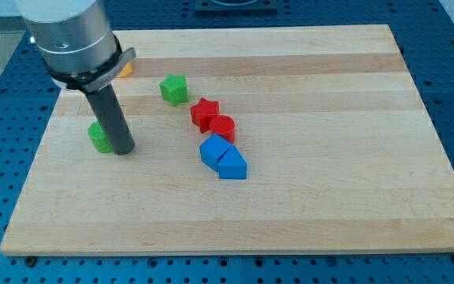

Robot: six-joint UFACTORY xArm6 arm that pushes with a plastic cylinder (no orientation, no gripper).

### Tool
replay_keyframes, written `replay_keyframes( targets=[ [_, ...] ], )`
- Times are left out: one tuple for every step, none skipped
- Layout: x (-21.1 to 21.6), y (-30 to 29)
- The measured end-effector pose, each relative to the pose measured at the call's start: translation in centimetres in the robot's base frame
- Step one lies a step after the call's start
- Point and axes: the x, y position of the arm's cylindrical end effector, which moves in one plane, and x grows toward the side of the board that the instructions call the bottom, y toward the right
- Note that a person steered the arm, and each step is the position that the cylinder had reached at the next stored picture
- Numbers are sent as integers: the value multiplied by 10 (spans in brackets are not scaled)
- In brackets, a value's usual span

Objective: Push the red star vertically towards red circle

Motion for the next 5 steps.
replay_keyframes(
  targets=[
    [-6, -16],
    [-6, -31],
    [-6, -41],
    [-4, -29],
    [-4, 54]
  ],
)
